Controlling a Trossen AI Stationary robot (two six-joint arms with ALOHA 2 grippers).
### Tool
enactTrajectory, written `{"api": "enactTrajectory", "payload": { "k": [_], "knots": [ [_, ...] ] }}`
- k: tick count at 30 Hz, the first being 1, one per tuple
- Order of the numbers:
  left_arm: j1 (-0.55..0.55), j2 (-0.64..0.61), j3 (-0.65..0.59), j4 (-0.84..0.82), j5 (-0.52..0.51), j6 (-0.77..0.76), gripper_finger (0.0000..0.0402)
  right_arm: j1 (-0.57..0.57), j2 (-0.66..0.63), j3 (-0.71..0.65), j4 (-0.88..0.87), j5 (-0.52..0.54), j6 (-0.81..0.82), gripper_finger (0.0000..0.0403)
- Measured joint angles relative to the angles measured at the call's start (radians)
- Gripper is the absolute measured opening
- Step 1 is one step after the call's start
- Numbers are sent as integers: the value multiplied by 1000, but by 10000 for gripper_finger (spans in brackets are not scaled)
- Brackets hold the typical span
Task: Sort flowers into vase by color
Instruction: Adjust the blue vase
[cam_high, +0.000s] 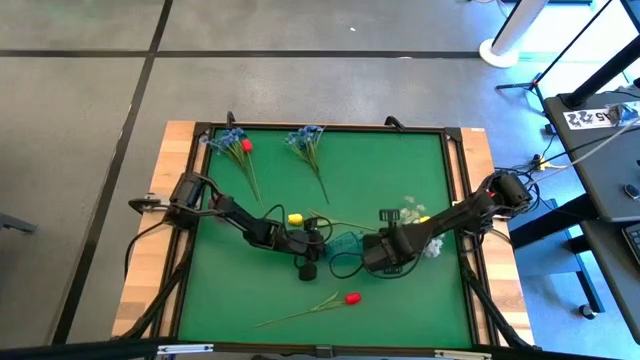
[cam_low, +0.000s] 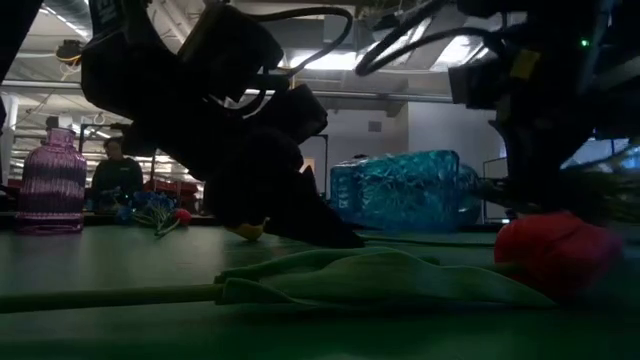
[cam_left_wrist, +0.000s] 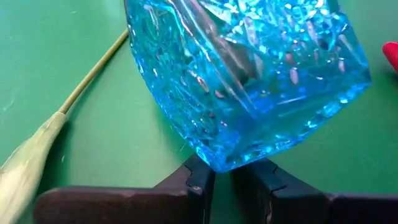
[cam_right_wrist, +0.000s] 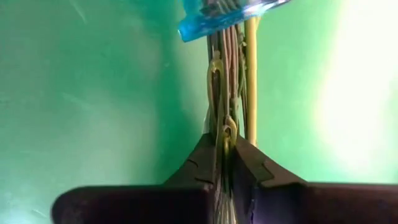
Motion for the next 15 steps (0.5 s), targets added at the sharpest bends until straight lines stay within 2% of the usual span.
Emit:
{"api": "enactTrajectory", "payload": {
  "k": [5, 12, 15],
  "knots": [
    [20, 4, 49, -52, -14, -1, 50, 0, 0, 80, -137, 70, -43, 18],
    [73, 13, 190, -302, 11, -79, 50, 0, 57, 215, -374, 155, -122, 22],
    [90, 26, 232, -351, 44, -105, 50, 0, 109, 268, -467, 206, -149, 22]
  ]
}}
